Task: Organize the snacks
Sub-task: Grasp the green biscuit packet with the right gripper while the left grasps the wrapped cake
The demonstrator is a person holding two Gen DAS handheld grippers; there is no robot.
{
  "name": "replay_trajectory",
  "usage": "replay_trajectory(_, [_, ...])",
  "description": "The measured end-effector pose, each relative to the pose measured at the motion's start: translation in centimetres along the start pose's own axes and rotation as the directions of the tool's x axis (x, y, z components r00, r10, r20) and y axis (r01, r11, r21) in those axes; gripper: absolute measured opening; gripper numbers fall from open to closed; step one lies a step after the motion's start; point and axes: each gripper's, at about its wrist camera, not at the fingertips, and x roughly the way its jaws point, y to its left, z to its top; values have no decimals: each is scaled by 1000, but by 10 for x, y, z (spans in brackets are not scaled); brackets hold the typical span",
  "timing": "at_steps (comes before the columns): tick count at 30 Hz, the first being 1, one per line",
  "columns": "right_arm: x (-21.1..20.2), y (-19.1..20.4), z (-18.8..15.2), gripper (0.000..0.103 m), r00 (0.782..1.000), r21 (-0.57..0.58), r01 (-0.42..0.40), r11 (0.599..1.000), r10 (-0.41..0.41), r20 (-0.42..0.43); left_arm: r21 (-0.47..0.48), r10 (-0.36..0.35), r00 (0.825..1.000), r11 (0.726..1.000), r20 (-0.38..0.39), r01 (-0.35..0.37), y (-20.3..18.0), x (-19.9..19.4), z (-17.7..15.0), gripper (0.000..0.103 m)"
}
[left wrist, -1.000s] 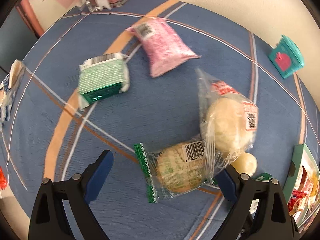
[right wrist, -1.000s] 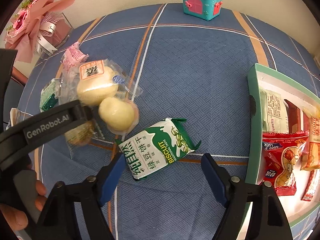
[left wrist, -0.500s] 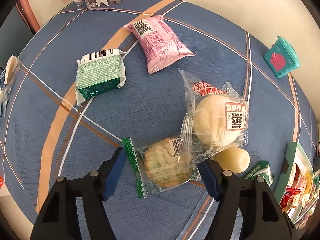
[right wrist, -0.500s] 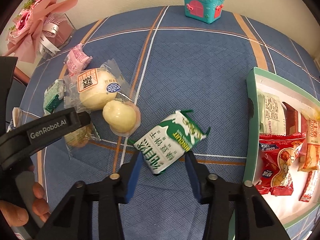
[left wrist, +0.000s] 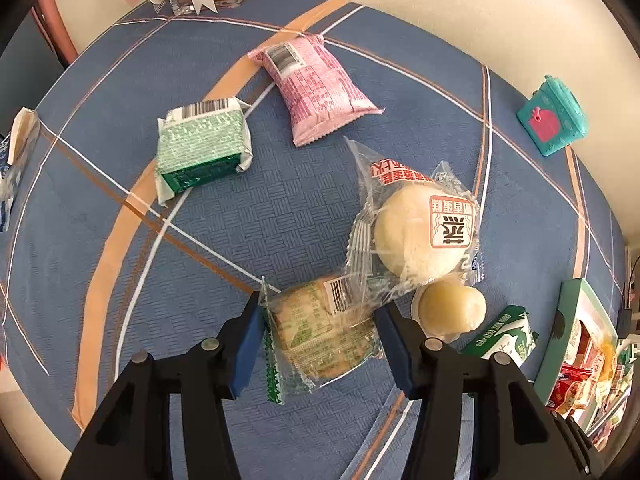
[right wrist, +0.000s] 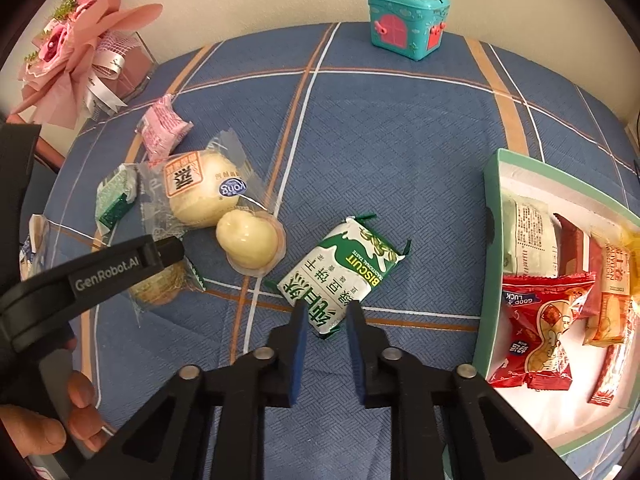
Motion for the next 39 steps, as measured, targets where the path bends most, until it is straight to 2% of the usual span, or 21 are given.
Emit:
replay_trajectory(7, [-5,-3,3,18,1000,7,-9,1000,9,8,-7,-11,1000,1000,21,11,4,-20,-11,57])
replay_trajectory(12, [-3,-8,6,18,1000,25,-22,999,21,16,-20,-45,999,999,-5,45,9,-28,-33,57])
replay_trajectory(16, [-6,-7,9,20,999,8,-28,1000,27,44,-31,-67,997,997,-24,66,16,-27,-33,57])
replay_trajectory(21, [-3,-9,15,39,998,4,-30,1000,30,48,-52,-90,996,995,-13,89,23,-38,-40,57])
replay_trajectory(25, [1,-12,21,39,998,8,-40,999,40,52,-58,-94,996,994,-4,94,27,-45,-40,57])
replay_trajectory(29, [4,-10,27,48,997,-19,-45,999,46,64,-65,-94,996,994,-5,94,26,-43,-40,57])
replay_trajectory(39, [11,-5,41,52,993,-53,-44,998,49,103,-76,-101,995,992,-13,100,29,-40,-41,57])
